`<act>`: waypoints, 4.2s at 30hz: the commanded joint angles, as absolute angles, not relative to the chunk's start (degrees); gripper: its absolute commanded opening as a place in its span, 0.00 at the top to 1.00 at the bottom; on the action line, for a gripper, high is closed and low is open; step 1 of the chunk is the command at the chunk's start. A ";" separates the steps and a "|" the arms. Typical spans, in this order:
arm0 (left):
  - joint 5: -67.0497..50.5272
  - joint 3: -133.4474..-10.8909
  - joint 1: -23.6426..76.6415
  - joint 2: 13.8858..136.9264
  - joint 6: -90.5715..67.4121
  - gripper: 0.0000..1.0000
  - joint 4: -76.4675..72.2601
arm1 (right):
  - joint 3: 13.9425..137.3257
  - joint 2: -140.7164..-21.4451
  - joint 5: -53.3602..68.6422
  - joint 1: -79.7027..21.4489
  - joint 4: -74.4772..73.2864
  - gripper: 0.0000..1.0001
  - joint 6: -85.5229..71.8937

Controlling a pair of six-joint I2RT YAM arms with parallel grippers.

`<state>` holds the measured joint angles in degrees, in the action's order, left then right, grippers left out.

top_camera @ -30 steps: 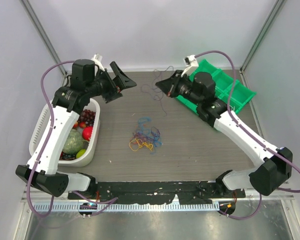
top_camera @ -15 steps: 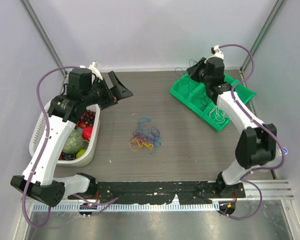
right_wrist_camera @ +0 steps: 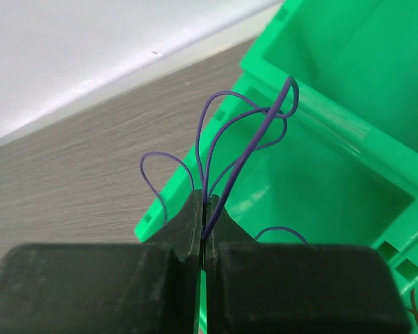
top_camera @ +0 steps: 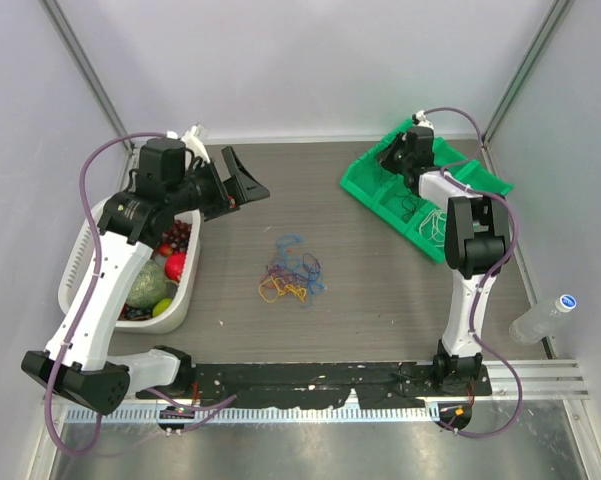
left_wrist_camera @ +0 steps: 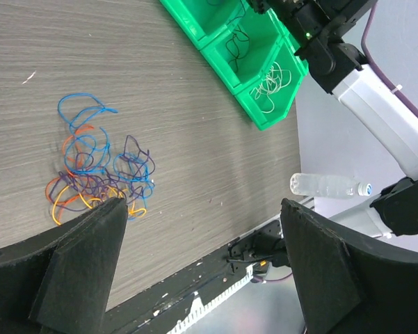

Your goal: Untangle the cables

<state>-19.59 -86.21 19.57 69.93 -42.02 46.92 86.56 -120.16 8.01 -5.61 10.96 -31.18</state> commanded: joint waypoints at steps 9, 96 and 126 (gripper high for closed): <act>-22.50 -89.30 19.51 73.47 -39.81 0.05 43.42 | 94.03 -118.30 -4.65 -6.41 -10.27 0.99 -27.69; -17.84 -107.21 27.95 66.89 -31.89 1.00 22.88 | 66.97 -111.71 33.14 -35.24 -10.54 0.70 -27.77; -18.63 -112.07 27.95 73.21 -35.85 1.00 24.35 | 76.33 -90.63 40.86 -24.09 5.52 0.35 -59.11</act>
